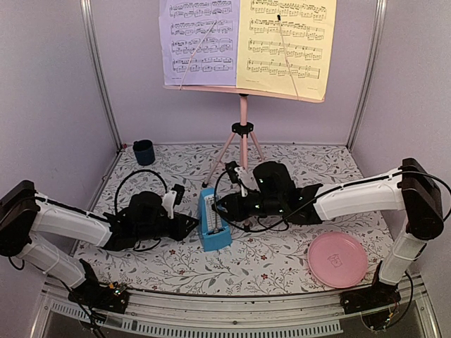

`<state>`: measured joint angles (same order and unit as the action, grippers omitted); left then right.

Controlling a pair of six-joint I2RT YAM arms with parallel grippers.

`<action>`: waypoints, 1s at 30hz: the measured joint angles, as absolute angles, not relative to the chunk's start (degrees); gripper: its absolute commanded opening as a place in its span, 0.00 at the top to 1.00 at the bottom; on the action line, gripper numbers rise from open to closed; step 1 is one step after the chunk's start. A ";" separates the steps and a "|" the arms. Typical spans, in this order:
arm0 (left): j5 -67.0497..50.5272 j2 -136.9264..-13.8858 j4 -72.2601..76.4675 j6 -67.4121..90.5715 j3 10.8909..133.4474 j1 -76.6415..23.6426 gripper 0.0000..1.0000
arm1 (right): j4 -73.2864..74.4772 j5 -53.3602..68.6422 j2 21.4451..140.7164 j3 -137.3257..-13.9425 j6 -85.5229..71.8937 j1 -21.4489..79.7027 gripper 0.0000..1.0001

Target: Set up the instrument practice props

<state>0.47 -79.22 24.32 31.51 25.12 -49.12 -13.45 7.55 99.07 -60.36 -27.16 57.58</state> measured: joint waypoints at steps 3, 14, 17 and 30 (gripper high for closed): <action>0.47 -79.22 24.32 31.48 25.15 -49.12 0.77 | -13.30 7.38 98.78 -60.05 -27.14 57.60 0.61; 0.54 -79.53 24.25 31.31 25.45 -49.12 0.77 | -13.17 7.94 98.21 -59.24 -26.57 57.63 0.44; 0.58 -79.53 24.25 31.31 25.45 -49.12 0.77 | -13.17 8.08 98.21 -59.22 -26.24 57.76 0.42; 0.91 -79.53 24.16 31.35 25.45 -49.12 0.68 | -12.88 6.50 97.56 -59.20 -26.11 58.13 0.40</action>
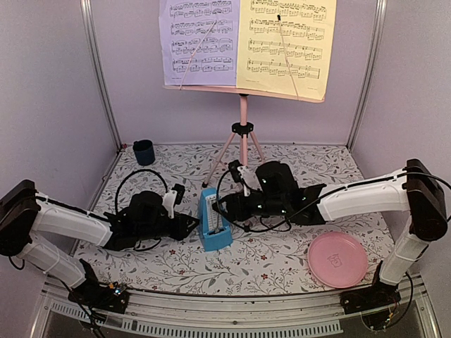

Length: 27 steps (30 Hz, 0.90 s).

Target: Set up the instrument practice props

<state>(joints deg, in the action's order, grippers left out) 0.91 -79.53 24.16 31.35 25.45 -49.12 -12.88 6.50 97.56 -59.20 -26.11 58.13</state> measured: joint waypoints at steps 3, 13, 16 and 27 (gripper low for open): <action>1.02 -79.44 24.05 31.40 25.45 -49.12 0.60 | -12.82 5.17 95.90 -58.70 -26.11 58.11 0.40; 2.22 -76.75 22.61 31.24 25.45 -49.15 0.54 | -12.82 3.49 93.80 -56.84 -26.11 56.88 0.48; 2.57 -75.94 22.13 31.20 25.45 -49.15 0.54 | -12.27 3.27 93.80 -56.34 -25.96 56.31 0.52; 4.25 -74.48 21.32 30.46 25.45 -49.15 0.54 | -10.15 1.34 92.01 -54.06 -25.87 55.02 0.56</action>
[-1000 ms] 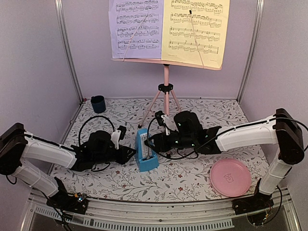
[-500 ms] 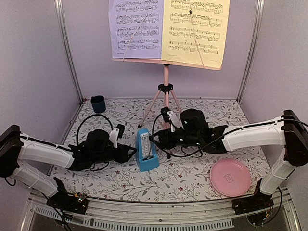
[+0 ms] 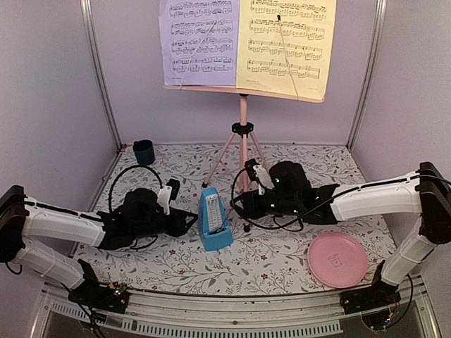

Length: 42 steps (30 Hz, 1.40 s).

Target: Set up the instrument practice props

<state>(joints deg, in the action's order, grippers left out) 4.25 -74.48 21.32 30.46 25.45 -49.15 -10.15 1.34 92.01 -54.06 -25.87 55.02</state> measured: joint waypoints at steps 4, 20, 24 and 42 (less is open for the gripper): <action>4.71 -74.46 20.75 30.04 25.45 -49.15 0.54 | -9.80 -0.40 90.19 -52.62 -25.89 54.41 0.56; 5.30 -65.47 15.09 28.25 26.28 -47.62 0.51 | -8.80 -2.98 85.62 -43.75 -26.83 48.82 0.55; 4.54 -61.43 14.48 28.10 25.63 -44.27 0.51 | -8.29 -2.90 81.91 -41.69 -27.03 46.33 0.55; -4.80 -46.76 8.05 28.32 24.25 -25.06 0.46 | -6.26 8.54 65.80 -36.34 -23.81 30.59 0.46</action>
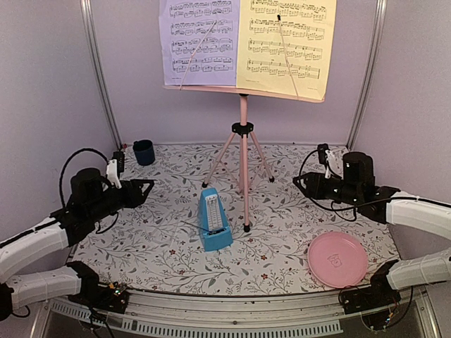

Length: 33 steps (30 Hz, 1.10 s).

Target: Set up the instrument practice props

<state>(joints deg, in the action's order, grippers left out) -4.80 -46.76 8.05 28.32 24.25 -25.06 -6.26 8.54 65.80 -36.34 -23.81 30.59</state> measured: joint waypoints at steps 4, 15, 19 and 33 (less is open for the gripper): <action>-7.05 -49.06 4.75 26.35 25.93 -23.05 0.44 | -4.84 11.99 63.81 -36.36 -21.96 27.64 0.44; -8.03 -57.56 -1.34 20.01 41.15 -20.12 0.01 | 0.32 23.73 60.40 -40.58 -16.21 10.24 0.01; -8.38 -59.99 -2.79 20.01 41.25 -19.86 0.01 | 1.04 27.83 59.53 -41.06 -15.22 4.62 0.01; -8.82 -61.76 -2.04 22.50 37.12 -17.76 0.01 | 0.64 30.11 62.02 -33.01 -23.20 2.83 0.01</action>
<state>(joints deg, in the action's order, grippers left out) -8.82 -61.76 -2.04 22.50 37.12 -17.76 0.64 30.11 62.02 -33.01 -23.20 2.83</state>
